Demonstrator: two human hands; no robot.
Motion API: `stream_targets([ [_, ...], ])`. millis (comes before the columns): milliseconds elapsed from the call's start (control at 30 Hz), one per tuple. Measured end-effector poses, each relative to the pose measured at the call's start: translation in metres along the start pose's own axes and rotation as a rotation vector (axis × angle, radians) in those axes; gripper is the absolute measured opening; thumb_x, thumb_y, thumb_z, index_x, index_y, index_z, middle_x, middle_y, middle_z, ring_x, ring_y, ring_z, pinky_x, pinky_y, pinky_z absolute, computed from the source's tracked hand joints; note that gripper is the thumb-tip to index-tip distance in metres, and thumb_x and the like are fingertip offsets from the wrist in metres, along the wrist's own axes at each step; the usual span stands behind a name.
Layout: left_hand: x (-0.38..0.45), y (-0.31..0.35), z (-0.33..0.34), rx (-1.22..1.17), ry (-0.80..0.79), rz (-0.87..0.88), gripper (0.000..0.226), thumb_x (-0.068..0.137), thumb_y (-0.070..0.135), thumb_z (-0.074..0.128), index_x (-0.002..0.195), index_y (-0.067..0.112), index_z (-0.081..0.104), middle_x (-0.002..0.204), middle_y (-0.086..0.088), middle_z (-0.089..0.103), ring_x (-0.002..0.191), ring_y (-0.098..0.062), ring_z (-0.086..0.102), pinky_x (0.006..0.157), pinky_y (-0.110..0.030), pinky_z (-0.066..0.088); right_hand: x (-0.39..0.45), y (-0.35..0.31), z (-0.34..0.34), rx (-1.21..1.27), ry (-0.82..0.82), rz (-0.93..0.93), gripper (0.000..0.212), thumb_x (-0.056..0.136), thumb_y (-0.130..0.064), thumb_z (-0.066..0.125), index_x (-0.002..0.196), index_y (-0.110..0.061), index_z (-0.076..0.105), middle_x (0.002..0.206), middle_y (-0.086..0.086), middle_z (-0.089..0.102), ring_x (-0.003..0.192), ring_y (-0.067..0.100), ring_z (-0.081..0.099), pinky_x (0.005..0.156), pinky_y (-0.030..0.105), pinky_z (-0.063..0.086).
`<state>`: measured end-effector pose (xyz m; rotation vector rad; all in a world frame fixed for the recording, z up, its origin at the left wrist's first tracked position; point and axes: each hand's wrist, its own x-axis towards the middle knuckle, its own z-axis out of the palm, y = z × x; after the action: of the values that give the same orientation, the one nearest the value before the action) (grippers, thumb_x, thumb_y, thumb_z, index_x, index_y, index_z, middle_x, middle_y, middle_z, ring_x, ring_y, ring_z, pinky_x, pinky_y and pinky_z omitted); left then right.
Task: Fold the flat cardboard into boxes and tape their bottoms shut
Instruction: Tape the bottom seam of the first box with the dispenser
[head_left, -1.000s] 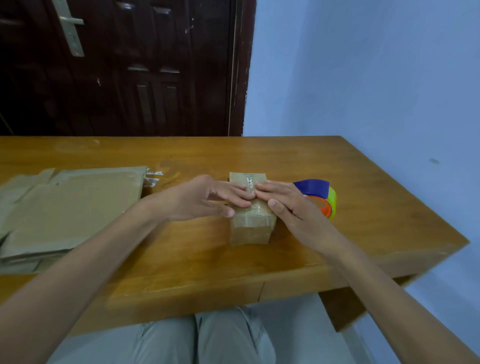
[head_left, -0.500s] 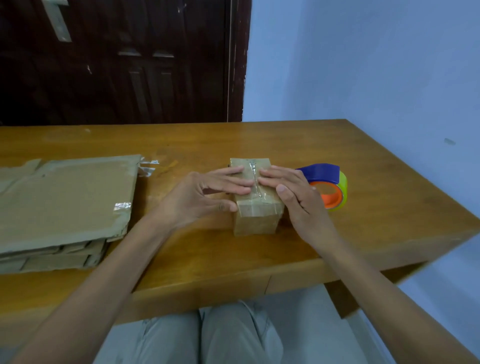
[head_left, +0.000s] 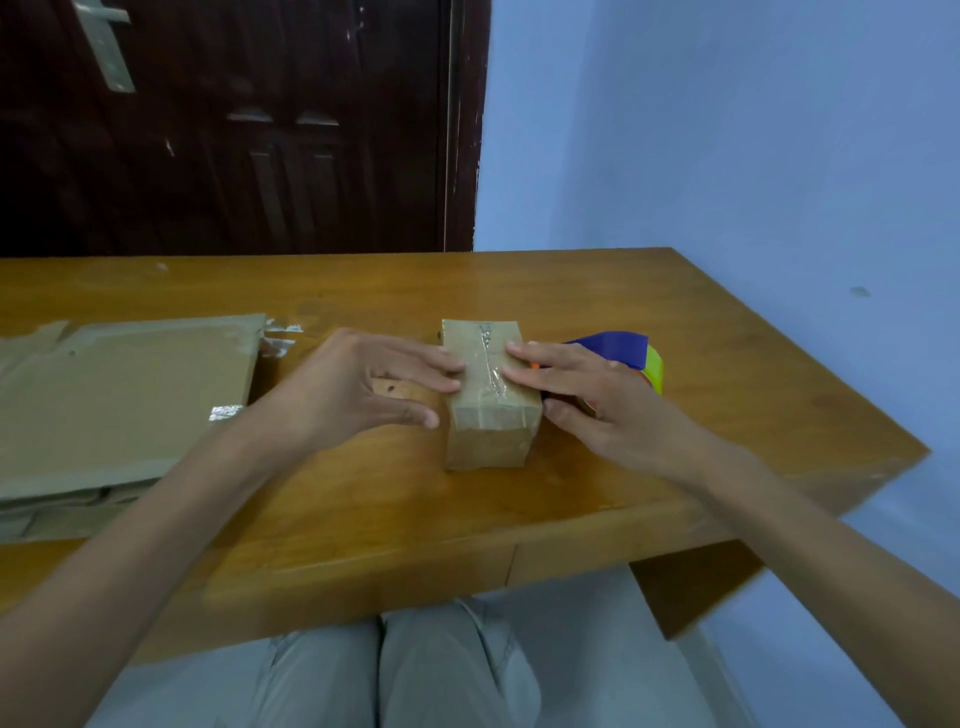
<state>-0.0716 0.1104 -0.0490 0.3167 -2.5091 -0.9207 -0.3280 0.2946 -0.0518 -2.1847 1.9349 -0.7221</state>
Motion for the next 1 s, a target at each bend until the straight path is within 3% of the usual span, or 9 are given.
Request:
stream_targets([
  [133,0.004,0.001,-0.003,-0.054,0.004,-0.022,0.040,0.073,0.044,0.079,0.108,0.027,0.082,0.123,0.021,0.074,0.125,0.004,0.062,0.107,-0.028,0.053,0.002,0.001,-0.005,-0.002,-0.051,-0.033,0.051,0.108,-0.013,0.055,0.155,-0.034,0.049,0.165,-0.021,0.036,0.152,-0.003,0.029,0.126,0.038,0.032],
  [300,0.010,0.005,0.002,0.067,0.090,0.031,0.034,0.069,0.046,0.083,0.099,0.029,0.083,0.114,0.018,0.077,0.114,0.004,0.068,0.099,-0.037,0.060,0.000,0.006,0.000,0.118,-0.098,-0.041,0.047,0.111,-0.025,0.049,0.158,-0.024,0.044,0.170,-0.015,0.028,0.156,0.003,0.025,0.128,0.040,0.030],
  [533,0.005,0.002,0.009,0.040,0.137,0.022,0.035,0.068,0.037,0.087,0.099,0.020,0.084,0.115,0.011,0.078,0.115,0.001,0.069,0.102,-0.035,0.058,0.001,0.010,0.001,0.176,-0.141,-0.014,0.051,0.110,-0.031,0.050,0.160,-0.025,0.041,0.171,-0.018,0.023,0.157,0.000,0.020,0.128,0.044,0.030],
  [833,0.000,0.006,0.020,0.025,0.239,-0.029,0.039,0.066,0.044,0.086,0.097,0.020,0.083,0.114,0.011,0.078,0.113,-0.001,0.071,0.097,-0.041,0.061,0.002,0.012,0.005,0.121,-0.047,-0.014,0.050,0.106,-0.035,0.056,0.156,-0.030,0.047,0.167,-0.022,0.031,0.154,-0.003,0.027,0.125,0.042,0.035],
  [1000,-0.008,0.010,0.033,0.039,0.337,-0.044,0.042,0.070,0.045,0.082,0.105,0.020,0.082,0.117,0.010,0.077,0.114,0.001,0.070,0.095,-0.036,0.062,0.000,0.013,0.011,0.075,0.009,-0.008,0.050,0.106,-0.037,0.057,0.155,-0.035,0.047,0.166,-0.027,0.031,0.151,-0.007,0.031,0.124,0.044,0.037],
])
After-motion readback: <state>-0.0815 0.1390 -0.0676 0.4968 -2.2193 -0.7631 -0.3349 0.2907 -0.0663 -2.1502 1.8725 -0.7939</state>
